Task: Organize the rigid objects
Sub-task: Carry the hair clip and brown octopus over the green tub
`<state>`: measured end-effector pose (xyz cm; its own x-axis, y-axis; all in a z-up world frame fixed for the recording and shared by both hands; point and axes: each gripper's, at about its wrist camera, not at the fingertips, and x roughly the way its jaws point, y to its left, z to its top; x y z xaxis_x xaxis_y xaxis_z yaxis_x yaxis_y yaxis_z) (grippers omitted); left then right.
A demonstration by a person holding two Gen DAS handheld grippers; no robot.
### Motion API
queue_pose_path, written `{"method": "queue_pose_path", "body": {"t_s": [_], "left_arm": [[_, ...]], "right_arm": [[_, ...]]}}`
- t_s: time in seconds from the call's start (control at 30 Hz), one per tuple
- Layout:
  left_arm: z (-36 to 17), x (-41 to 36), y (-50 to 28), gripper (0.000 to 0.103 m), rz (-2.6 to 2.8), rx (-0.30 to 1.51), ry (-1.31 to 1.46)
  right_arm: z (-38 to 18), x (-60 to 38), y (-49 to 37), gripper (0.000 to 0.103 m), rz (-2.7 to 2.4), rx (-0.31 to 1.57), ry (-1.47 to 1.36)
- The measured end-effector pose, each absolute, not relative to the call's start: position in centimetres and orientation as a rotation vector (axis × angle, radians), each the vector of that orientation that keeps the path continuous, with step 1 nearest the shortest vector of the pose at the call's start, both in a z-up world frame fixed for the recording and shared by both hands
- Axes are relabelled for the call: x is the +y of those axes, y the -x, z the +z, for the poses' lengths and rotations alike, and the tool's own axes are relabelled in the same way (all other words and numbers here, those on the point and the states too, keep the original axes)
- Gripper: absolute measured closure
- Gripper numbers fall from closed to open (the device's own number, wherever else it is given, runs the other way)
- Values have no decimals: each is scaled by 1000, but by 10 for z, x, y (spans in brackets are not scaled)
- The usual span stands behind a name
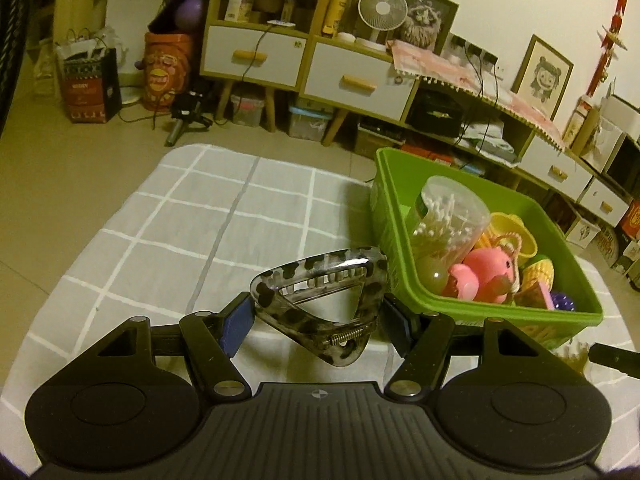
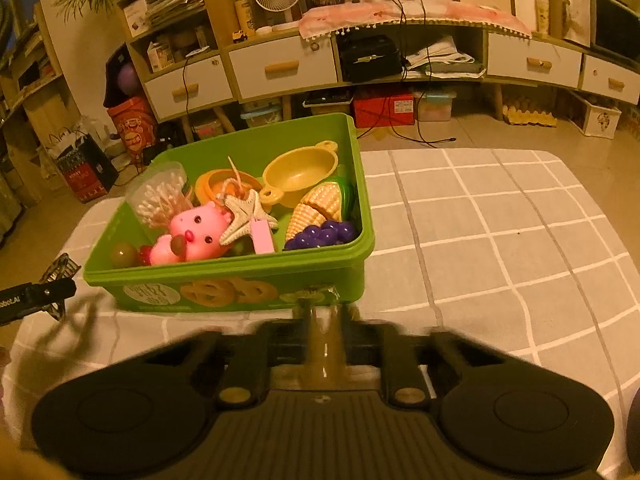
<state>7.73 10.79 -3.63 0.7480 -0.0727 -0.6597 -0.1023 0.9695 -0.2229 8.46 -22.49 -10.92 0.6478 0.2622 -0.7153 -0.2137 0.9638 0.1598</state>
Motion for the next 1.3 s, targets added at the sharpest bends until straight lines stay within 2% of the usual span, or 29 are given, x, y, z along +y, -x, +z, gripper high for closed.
{"method": "queue_pose_path", "body": {"t_s": [0.27, 0.33, 0.4, 0.47, 0.73, 0.77, 0.8, 1.03, 1.07, 1.3], "left_arm": [[-32, 104, -76, 31, 2, 718, 253], [-32, 103, -76, 31, -1, 722, 257], [-31, 103, -75, 31, -6, 725, 261], [-30, 102, -73, 31, -13, 726, 262], [-23, 89, -64, 31, -60, 720, 225], [-22, 87, -63, 31, -64, 715, 213], [-22, 85, -62, 31, -67, 711, 204], [-19, 74, -62, 31, -105, 696, 158], [-19, 73, -62, 31, -110, 695, 156], [-17, 61, -65, 31, -140, 690, 134]], "right_arm": [[-97, -235, -86, 102, 286, 822, -107], [-98, -240, -88, 88, 286, 837, -141], [-100, -243, -90, 56, 290, 853, -177], [-103, -243, -90, 47, 303, 858, -191], [-126, -217, -91, 50, 320, 861, -50], [-130, -215, -91, 56, 317, 863, -34], [-133, -213, -91, 68, 312, 864, -13], [-126, -216, -89, 72, 304, 847, -10], [-123, -217, -89, 78, 303, 850, -19], [-107, -216, -83, 78, 328, 840, -43]]}}
